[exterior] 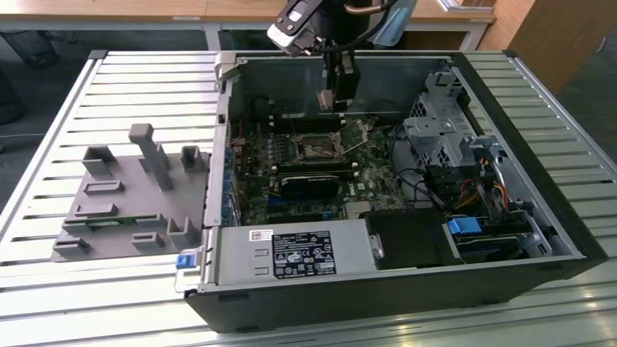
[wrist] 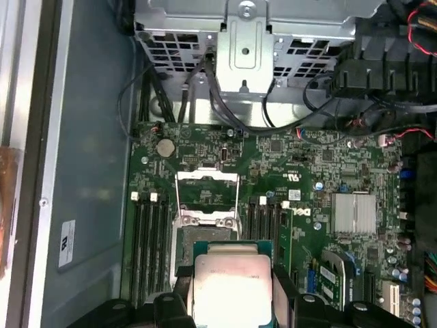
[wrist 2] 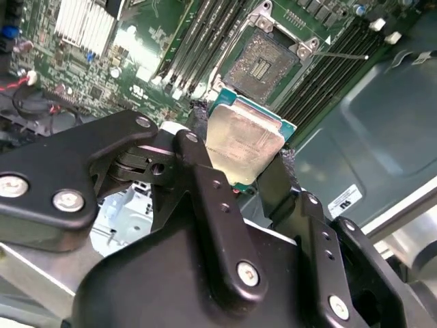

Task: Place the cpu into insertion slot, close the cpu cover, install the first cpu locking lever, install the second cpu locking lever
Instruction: 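Place the cpu into insertion slot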

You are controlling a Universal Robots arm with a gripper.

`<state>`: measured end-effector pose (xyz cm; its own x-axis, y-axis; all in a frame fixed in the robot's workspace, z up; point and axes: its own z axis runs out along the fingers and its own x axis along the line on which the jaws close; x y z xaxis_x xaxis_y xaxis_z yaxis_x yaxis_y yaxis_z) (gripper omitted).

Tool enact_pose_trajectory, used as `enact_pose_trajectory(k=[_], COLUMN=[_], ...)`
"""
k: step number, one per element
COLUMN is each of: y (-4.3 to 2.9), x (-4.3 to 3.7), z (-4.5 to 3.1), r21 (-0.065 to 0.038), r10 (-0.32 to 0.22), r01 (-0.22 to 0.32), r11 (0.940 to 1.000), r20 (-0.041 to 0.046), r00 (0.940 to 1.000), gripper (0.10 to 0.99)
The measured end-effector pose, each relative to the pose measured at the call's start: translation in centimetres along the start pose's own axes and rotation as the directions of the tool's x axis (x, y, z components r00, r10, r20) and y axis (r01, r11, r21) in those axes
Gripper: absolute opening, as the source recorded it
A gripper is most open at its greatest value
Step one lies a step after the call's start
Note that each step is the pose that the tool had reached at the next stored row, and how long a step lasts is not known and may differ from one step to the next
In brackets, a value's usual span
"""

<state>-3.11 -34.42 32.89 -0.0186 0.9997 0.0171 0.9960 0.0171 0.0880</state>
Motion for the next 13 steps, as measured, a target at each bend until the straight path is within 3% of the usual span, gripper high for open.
enact_pose_trajectory(k=[2, 5, 13], y=[-0.01, -0.05, -0.36], x=[0.16, 0.49, 0.87], z=[0.21, 0.73, 2.11], r21=[0.0, 0.0, 0.0], r10=[0.0, -0.001, -0.033], r01=[0.0, 0.001, 0.033], r11=[1.0, 1.0, 0.9995], r20=[0.0099, 0.0153, 0.0099], r00=[1.0, 0.9999, 0.9994], gripper=[0.541, 0.541, 0.541])
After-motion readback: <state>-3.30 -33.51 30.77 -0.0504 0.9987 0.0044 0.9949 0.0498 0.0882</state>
